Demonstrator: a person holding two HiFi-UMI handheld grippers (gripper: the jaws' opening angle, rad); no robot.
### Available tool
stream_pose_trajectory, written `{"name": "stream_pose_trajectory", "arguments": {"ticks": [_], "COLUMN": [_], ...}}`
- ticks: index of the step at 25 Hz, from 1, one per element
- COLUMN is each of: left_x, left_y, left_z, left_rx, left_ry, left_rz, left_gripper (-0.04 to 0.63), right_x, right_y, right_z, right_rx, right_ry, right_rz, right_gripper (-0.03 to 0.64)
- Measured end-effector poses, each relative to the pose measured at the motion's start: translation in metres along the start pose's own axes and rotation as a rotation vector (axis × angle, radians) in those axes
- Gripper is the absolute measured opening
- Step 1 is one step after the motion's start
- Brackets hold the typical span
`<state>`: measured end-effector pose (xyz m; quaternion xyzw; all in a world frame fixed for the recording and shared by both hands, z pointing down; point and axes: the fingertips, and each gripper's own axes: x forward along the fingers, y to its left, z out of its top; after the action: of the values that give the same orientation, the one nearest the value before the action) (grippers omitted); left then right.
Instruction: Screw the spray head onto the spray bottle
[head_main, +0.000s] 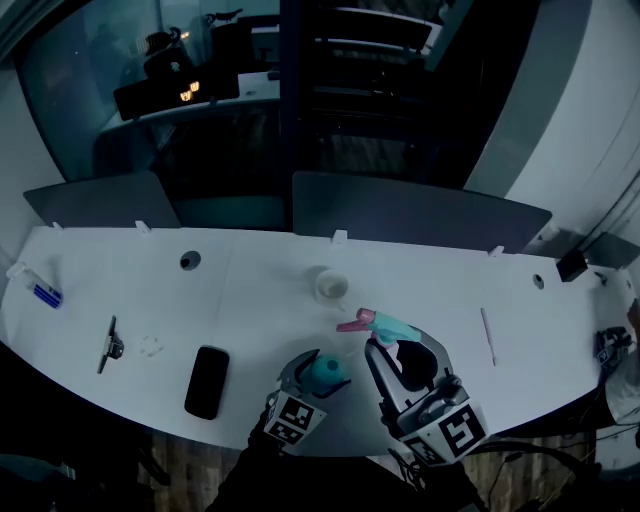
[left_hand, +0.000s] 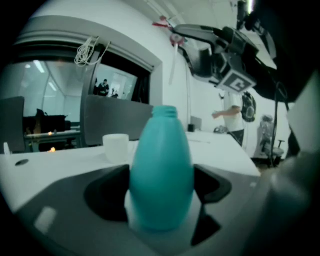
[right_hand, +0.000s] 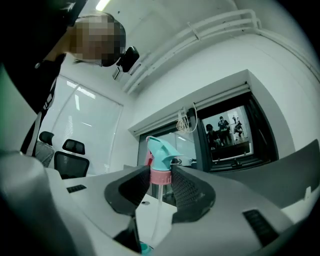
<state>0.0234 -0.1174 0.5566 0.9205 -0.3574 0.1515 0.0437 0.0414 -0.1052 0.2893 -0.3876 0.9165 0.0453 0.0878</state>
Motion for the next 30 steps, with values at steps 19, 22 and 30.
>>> {"name": "stream_pose_trajectory", "arguments": {"ticks": [19, 22, 30], "left_x": [-0.001, -0.001, 0.0], "left_y": [0.001, 0.001, 0.0], "left_z": [0.001, 0.0, 0.0], "left_rx": [-0.006, -0.006, -0.013], "left_ry": [-0.009, -0.004, -0.004], "left_rz": [0.005, 0.006, -0.001], "left_gripper": [0.391, 0.391, 0.391], "right_x": [0.007, 0.007, 0.001], "right_y": [0.034, 0.037, 0.036], "right_z": [-0.137, -0.155, -0.18], "right_rx": [0.03, 0.036, -0.01], "right_ry": [0.224, 0.253, 0.293], "right_rz": [0.083, 0.087, 0.082], "right_gripper": [0.126, 0.126, 0.126]}}
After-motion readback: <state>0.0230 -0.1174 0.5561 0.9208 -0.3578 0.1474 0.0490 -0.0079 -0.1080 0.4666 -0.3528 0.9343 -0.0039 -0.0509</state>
